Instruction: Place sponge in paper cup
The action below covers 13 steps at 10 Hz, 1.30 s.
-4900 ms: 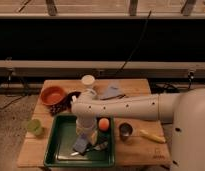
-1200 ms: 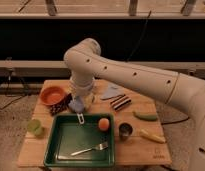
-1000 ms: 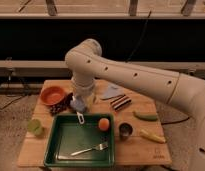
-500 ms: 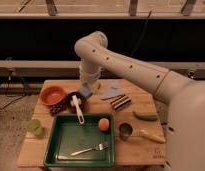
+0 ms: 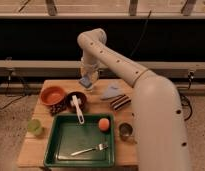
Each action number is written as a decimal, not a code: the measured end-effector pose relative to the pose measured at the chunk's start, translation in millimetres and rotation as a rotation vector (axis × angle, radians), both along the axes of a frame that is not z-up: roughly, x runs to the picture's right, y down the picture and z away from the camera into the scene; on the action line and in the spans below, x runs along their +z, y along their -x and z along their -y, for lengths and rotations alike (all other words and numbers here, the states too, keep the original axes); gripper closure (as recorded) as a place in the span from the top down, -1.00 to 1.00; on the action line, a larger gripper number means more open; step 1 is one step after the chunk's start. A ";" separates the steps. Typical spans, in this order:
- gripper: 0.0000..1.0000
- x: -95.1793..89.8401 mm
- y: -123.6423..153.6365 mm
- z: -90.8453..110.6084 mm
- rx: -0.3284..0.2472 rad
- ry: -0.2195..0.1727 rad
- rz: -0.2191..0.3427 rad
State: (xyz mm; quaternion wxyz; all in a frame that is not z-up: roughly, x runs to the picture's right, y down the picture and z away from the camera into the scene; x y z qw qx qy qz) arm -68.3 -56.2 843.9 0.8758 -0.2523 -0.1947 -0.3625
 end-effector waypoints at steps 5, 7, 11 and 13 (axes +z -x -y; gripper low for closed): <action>-0.03 40.7 -1.8 4.1 0.064 -0.080 -0.054; 0.53 50.3 0.2 17.4 0.105 -0.127 -0.078; 0.60 58.7 9.7 35.9 0.130 -0.159 -0.080; 0.60 60.5 14.4 39.2 0.135 -0.170 -0.067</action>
